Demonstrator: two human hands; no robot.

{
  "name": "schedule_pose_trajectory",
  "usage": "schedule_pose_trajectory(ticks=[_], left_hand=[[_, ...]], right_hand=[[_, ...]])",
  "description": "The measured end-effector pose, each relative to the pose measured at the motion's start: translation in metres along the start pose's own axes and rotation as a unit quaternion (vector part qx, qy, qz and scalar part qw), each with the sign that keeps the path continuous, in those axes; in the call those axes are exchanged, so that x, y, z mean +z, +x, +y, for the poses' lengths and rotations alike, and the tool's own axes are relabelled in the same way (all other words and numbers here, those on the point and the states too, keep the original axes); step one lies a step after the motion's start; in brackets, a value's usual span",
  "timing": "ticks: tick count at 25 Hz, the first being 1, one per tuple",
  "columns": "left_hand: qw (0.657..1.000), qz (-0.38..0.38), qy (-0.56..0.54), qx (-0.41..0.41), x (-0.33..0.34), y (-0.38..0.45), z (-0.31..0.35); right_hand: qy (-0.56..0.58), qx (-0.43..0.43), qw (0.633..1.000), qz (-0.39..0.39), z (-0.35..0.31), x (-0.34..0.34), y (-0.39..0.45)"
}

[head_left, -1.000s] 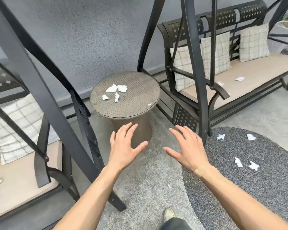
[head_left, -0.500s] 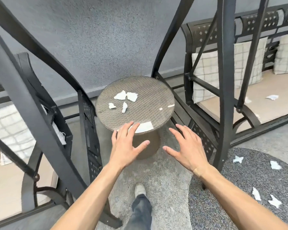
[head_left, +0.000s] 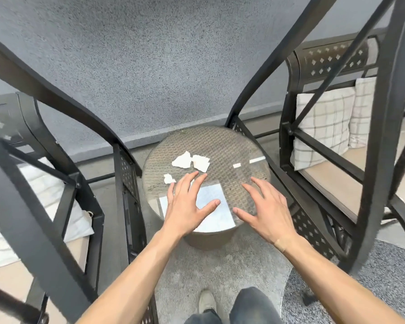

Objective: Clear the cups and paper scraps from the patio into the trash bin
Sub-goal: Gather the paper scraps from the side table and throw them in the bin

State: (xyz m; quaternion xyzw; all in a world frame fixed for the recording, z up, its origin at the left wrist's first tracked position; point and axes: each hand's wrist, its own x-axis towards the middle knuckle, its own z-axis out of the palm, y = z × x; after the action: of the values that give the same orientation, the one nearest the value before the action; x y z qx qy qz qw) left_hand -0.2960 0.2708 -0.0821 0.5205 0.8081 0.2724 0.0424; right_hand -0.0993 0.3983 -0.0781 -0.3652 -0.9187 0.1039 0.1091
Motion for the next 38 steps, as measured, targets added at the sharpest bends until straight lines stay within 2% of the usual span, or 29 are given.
schedule_pose_trajectory(ticks=[14,23,30,38], left_hand=[[0.995,0.045,0.024,-0.087,0.026,0.139,-0.045],[0.983,0.068,0.039,-0.167,0.035,0.170,-0.064],[0.978,0.045,0.044,-0.201,0.036,0.171,-0.102],[0.964,-0.032,0.051,-0.261,0.060,0.148,-0.169]], right_hand=[[0.034,-0.073,0.996,-0.040,0.036,0.027,0.185],[0.060,-0.135,0.984,-0.099,0.048,0.049,0.245],[0.075,-0.114,0.982,-0.133,0.038,0.079,0.267],[0.083,-0.105,0.975,-0.175,0.016,0.134,0.267]])
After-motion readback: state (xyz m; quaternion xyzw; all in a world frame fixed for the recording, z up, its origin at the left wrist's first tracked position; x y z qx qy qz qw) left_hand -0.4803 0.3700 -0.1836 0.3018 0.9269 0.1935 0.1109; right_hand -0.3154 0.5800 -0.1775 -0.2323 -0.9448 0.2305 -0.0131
